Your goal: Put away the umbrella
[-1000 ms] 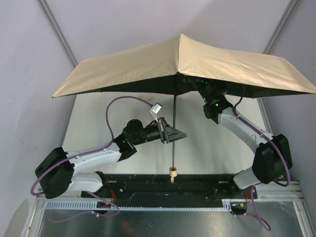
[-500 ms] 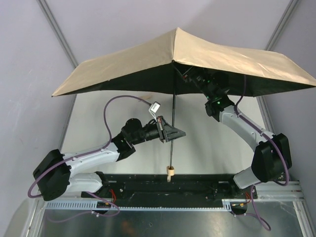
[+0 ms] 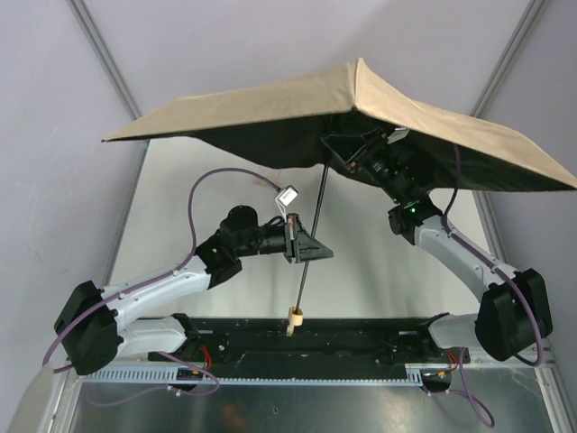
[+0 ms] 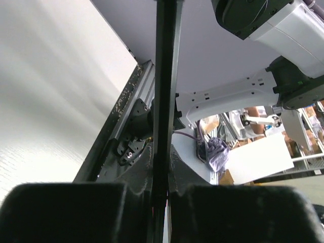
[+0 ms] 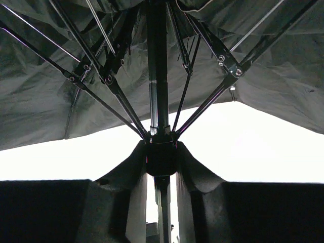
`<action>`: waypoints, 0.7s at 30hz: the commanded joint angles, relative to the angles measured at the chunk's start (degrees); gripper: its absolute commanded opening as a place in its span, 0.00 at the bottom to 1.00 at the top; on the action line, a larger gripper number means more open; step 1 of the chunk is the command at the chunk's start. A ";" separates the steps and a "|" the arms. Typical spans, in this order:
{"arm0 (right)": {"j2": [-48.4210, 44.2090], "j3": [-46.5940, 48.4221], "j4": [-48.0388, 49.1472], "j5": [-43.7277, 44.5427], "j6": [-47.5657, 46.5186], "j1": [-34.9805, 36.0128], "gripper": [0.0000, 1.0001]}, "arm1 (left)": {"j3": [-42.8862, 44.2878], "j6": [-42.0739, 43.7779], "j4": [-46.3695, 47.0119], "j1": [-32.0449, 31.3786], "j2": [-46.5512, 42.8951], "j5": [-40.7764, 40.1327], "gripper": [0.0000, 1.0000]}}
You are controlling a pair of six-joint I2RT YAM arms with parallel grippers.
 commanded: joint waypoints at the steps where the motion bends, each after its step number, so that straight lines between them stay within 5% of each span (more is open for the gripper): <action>1: -6.28 -3.33 4.98 -8.06 0.87 4.97 0.00 | 6.17 0.62 1.55 2.79 -0.72 -5.15 0.00; 6: -7.18 -5.88 10.67 -3.72 7.44 0.96 0.00 | 5.51 1.56 0.87 2.52 -1.14 -5.71 0.05; 16: -3.76 2.07 12.66 1.12 11.13 -3.93 0.00 | -6.76 2.03 0.76 -5.94 -4.77 -9.65 0.54; 21: -2.49 5.66 9.88 0.00 9.32 -6.33 0.00 | -12.50 0.94 0.71 -7.69 -8.35 -10.78 0.58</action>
